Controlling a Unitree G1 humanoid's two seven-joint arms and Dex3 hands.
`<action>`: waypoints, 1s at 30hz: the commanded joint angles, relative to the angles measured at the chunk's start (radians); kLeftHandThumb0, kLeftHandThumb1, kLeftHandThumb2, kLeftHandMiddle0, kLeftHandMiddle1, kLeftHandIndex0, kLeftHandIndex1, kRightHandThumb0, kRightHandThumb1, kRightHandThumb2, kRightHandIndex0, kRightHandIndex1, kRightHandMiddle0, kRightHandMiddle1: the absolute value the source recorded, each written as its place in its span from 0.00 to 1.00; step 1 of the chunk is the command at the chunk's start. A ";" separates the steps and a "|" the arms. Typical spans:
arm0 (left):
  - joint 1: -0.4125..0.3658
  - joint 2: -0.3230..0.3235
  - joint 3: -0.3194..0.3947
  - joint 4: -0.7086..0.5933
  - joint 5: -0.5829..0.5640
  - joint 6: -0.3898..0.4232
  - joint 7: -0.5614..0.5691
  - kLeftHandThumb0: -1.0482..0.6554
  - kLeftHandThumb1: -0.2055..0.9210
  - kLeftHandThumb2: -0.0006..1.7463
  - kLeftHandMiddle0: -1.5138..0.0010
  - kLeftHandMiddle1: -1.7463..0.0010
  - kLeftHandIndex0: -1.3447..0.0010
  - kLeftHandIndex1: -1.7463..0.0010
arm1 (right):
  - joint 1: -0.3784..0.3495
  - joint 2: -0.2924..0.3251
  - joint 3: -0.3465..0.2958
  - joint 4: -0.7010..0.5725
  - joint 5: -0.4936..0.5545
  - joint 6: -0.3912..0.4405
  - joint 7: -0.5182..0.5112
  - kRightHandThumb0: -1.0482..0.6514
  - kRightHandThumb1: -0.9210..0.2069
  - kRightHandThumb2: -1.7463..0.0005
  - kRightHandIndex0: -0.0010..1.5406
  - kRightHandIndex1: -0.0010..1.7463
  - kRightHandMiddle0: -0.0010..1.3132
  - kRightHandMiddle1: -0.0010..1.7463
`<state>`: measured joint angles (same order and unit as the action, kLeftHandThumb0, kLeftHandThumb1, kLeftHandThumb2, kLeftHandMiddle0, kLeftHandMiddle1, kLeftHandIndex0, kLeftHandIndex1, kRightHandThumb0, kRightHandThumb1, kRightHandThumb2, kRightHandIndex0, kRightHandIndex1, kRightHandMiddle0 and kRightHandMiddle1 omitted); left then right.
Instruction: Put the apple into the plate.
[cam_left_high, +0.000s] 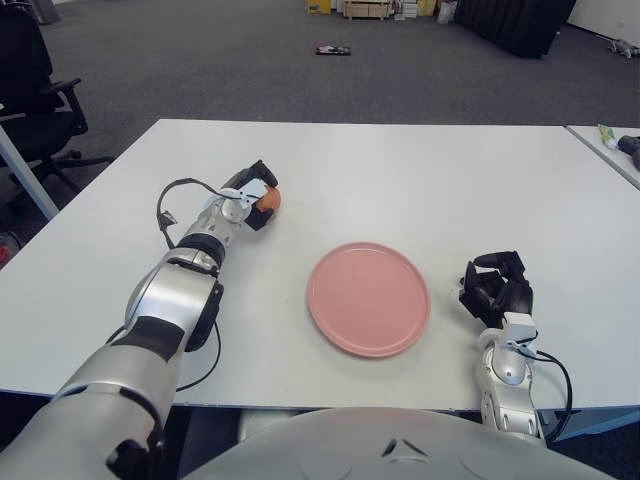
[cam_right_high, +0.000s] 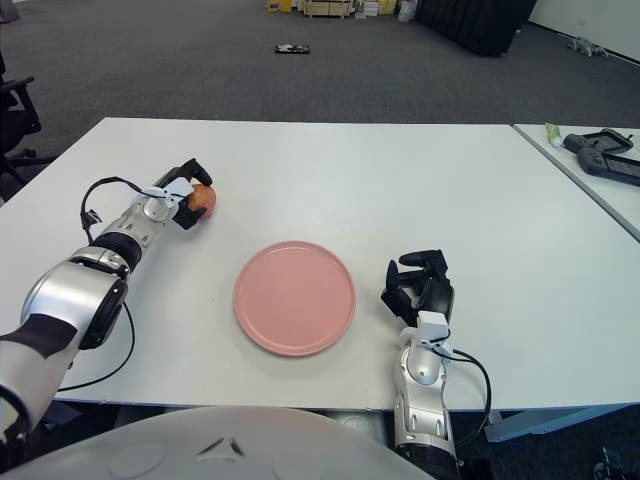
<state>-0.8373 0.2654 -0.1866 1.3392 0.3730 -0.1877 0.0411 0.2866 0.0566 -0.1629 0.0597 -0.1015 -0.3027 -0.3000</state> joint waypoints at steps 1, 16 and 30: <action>-0.006 -0.007 0.030 -0.001 -0.033 -0.017 -0.043 0.61 0.30 0.85 0.46 0.09 0.61 0.00 | -0.026 0.003 -0.002 0.008 -0.003 -0.013 -0.009 0.39 0.23 0.50 0.39 0.89 0.27 1.00; 0.017 0.034 0.097 -0.108 -0.121 -0.253 -0.113 0.62 0.28 0.87 0.48 0.05 0.60 0.00 | -0.039 -0.004 0.003 0.031 0.003 -0.036 0.003 0.39 0.24 0.49 0.39 0.92 0.28 1.00; 0.096 0.015 0.133 -0.318 -0.188 -0.366 -0.133 0.62 0.25 0.89 0.45 0.08 0.57 0.00 | -0.043 -0.006 0.001 0.039 0.014 -0.042 0.019 0.39 0.25 0.48 0.38 0.90 0.28 1.00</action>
<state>-0.7667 0.2855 -0.0618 1.1011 0.2029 -0.5176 -0.0874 0.2606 0.0528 -0.1600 0.0998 -0.0968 -0.3399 -0.2835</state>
